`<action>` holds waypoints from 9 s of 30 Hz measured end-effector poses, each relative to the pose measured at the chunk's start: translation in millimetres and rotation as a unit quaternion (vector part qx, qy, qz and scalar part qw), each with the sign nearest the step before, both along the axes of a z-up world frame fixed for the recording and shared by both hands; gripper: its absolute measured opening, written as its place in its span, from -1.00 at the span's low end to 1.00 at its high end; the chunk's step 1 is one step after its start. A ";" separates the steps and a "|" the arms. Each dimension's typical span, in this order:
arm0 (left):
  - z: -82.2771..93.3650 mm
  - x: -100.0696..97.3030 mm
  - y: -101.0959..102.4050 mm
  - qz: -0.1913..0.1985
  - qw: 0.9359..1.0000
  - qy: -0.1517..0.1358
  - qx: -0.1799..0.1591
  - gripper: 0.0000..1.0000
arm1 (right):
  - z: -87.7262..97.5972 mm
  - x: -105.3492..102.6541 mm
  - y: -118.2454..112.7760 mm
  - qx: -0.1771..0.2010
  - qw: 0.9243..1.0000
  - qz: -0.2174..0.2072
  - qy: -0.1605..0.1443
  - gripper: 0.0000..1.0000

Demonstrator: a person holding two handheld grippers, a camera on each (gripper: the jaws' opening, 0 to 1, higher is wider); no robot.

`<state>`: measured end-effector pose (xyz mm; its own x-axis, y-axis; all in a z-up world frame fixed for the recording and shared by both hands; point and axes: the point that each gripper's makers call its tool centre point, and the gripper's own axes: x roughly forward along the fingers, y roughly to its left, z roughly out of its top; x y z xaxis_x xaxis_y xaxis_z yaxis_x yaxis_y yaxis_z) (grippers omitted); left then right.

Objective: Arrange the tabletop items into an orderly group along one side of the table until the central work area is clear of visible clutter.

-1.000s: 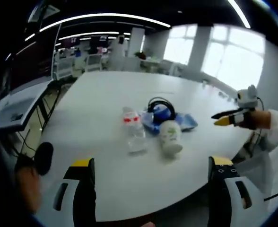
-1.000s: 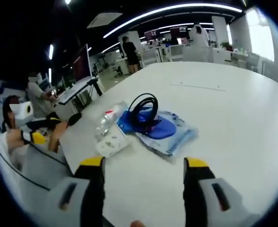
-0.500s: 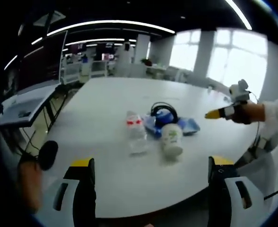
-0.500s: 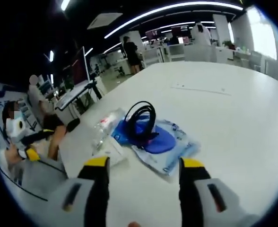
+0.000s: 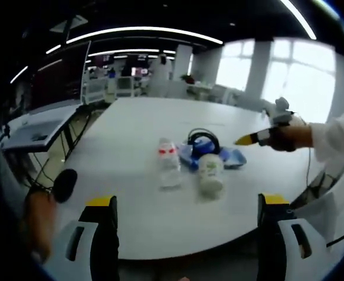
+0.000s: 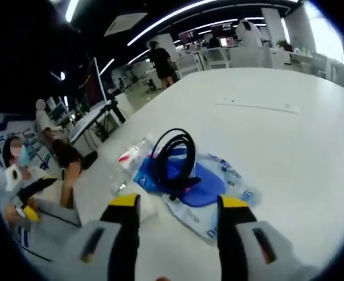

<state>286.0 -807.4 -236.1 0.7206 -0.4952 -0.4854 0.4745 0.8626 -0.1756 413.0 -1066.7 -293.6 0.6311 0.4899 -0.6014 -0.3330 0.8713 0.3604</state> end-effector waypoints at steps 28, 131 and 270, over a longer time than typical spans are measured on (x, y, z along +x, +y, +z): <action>12.1 -37.5 8.7 0.069 0.998 0.003 0.006 0.90 | -39.6 64.9 12.0 0.045 0.996 -0.046 0.062 -0.17; 9.2 -54.1 -27.7 0.024 0.999 -0.002 -0.026 0.91 | -28.8 -9.6 -58.4 0.243 0.928 -0.252 0.130 -0.92; -3.8 -53.7 -35.9 0.022 0.999 0.021 -0.030 0.93 | -39.7 -27.4 -192.0 0.271 0.886 -0.370 0.060 -0.96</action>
